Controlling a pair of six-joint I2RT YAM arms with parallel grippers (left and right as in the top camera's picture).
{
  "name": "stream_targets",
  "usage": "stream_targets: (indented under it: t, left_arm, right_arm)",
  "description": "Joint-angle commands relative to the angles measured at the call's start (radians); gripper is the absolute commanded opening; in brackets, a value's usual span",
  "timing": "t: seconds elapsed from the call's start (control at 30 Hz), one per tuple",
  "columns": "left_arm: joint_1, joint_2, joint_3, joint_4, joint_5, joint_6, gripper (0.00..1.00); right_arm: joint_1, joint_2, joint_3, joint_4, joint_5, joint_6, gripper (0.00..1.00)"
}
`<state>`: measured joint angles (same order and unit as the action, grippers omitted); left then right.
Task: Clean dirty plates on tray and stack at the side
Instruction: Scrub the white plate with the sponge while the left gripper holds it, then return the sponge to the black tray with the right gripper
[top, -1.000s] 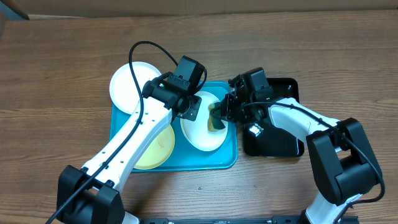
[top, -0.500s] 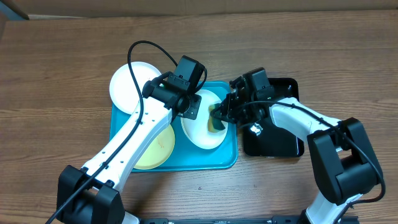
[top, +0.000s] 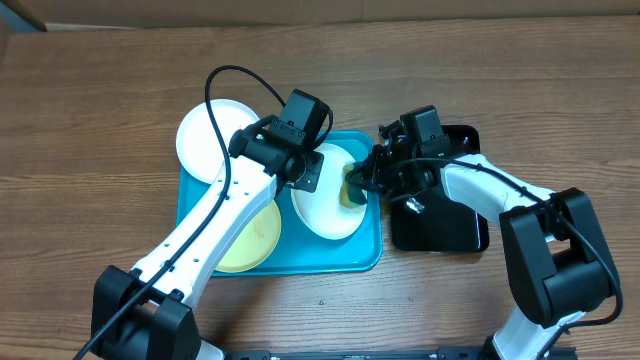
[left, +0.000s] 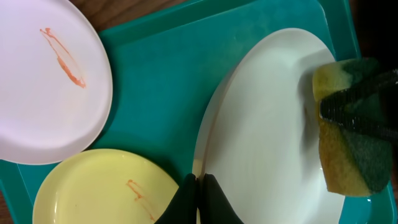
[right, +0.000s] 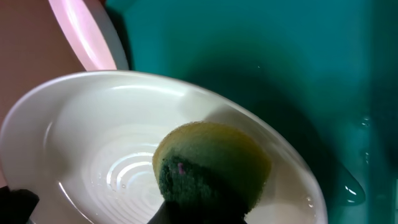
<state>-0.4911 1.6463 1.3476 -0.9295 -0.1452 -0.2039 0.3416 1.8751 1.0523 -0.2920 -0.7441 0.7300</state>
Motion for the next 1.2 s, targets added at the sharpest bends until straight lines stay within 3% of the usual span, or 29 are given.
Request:
stream_targets:
  t: [0.0, 0.6, 0.93, 1.17]
  left_arm:
    - [-0.011, 0.009, -0.003, 0.006, 0.008, -0.014, 0.04]
    - [0.024, 0.002, -0.003, 0.009, 0.119, 0.035, 0.04]
    - [0.167, -0.045, -0.003, 0.018, 0.356, 0.074, 0.04]
    - [0.174, -0.046, -0.003, 0.013, 0.359, 0.093, 0.04]
  right_arm:
    - [-0.002, 0.001, -0.004, -0.005, -0.015, 0.004, 0.04]
    - [-0.001, 0.001, -0.004, -0.006, -0.018, 0.009, 0.04]
    - [0.038, 0.001, -0.004, -0.021, -0.051, 0.031, 0.04]
    - [0.097, 0.001, -0.004, -0.012, -0.202, 0.03, 0.04]
